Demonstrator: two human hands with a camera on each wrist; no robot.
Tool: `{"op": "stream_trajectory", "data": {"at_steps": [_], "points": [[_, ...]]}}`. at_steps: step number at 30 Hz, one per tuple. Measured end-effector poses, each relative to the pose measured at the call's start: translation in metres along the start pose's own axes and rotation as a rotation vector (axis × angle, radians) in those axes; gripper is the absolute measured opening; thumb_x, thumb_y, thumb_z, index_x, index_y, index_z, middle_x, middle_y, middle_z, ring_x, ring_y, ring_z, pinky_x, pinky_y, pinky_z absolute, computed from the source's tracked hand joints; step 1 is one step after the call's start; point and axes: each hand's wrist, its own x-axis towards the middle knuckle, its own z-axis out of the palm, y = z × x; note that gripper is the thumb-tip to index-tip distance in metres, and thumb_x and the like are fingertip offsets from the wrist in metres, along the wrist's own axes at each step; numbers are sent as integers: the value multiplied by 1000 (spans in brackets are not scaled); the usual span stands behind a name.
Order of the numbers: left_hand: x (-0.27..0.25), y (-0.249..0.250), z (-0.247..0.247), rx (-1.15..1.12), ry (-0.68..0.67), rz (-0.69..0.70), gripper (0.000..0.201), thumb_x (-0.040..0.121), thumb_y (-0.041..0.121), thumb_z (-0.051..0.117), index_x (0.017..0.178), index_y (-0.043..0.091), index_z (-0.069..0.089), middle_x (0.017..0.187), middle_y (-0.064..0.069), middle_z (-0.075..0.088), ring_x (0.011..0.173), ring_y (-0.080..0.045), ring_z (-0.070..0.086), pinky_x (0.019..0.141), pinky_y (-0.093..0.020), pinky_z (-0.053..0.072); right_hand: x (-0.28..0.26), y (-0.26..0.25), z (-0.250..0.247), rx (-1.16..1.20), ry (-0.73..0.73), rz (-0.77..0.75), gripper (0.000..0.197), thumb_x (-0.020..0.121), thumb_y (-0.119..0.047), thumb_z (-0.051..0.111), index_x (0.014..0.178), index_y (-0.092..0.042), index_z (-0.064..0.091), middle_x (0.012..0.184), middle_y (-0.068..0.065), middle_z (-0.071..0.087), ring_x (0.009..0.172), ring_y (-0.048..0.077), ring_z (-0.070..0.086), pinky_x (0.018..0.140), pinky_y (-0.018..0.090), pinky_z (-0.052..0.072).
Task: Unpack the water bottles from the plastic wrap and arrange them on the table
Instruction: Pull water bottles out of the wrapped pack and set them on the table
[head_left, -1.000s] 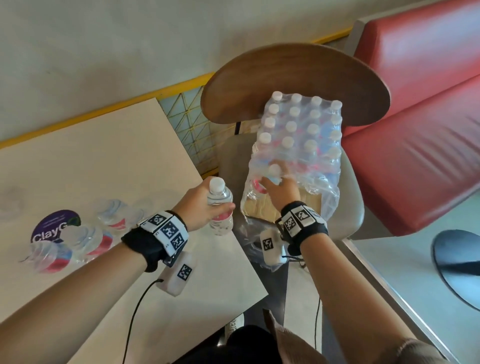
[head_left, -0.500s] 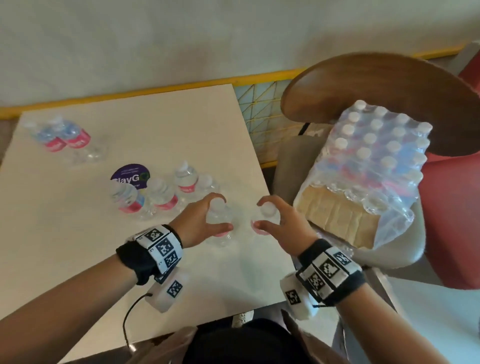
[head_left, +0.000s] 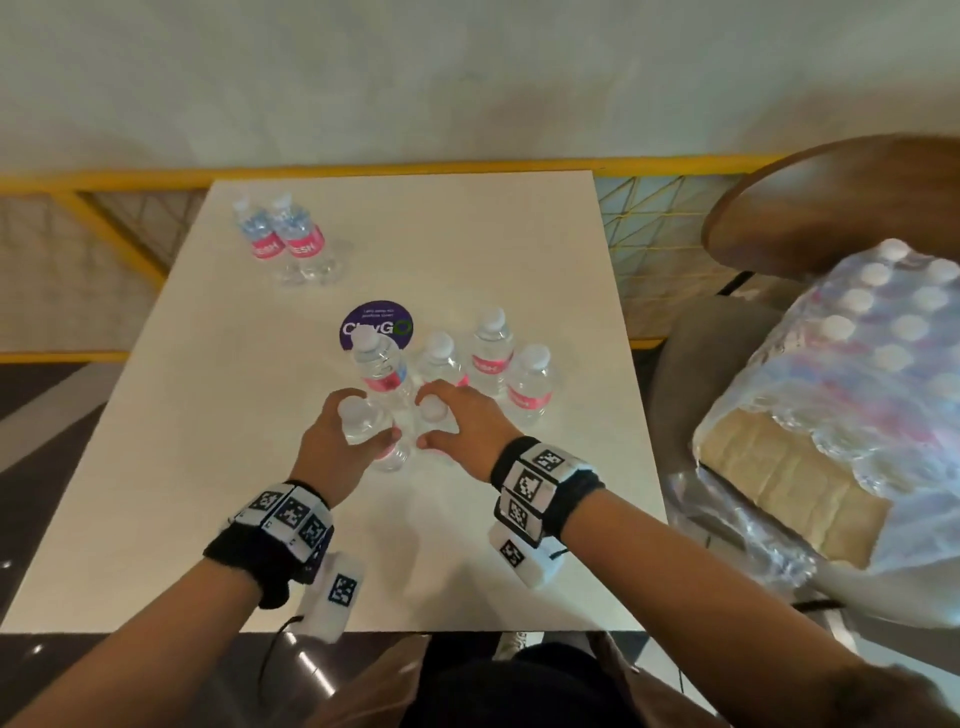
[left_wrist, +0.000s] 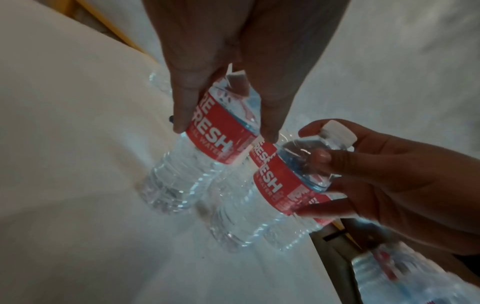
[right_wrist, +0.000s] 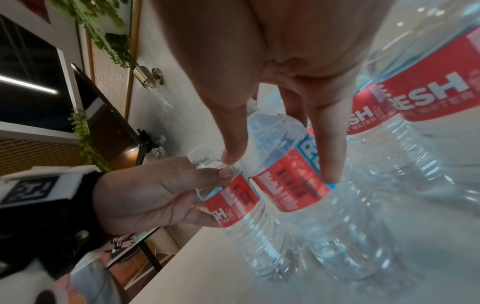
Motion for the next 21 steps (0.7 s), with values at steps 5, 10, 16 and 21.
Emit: {"op": "stream_trajectory", "data": {"at_steps": [5, 10, 16, 21], "points": [[3, 3, -1, 31, -61, -2, 58, 73, 26, 80, 119, 23, 45, 109, 3, 56, 102, -20, 55, 84, -29, 40, 3, -4, -5, -12, -5, 50, 62, 82, -31, 70, 135, -21, 39, 127, 10, 52, 115, 27, 51, 88, 28, 38], [0, 12, -32, 188, 22, -20, 84, 60, 36, 86, 128, 7, 46, 110, -14, 52, 99, -31, 58, 92, -43, 47, -34, -3, -59, 38, 132, 158, 57, 81, -47, 66, 128, -21, 47, 105, 1, 60, 95, 16, 58, 86, 26, 47], [5, 12, -55, 392, -260, 267, 54, 64, 82, 53, 90, 36, 60, 64, 15, 54, 55, -4, 51, 48, -21, 40, -119, 83, -151, 63, 335, 428, 30, 89, -36, 59, 93, -9, 69, 82, 6, 72, 75, 18, 67, 78, 30, 56], [-34, 152, 33, 256, -404, 714, 16, 76, 43, 66, 87, 32, 62, 79, 12, 63, 69, -1, 60, 62, -19, 49, -163, 165, -177, 189, 727, 787, 40, 86, -29, 65, 119, -8, 60, 118, 12, 64, 102, 24, 60, 90, 35, 49]]}}
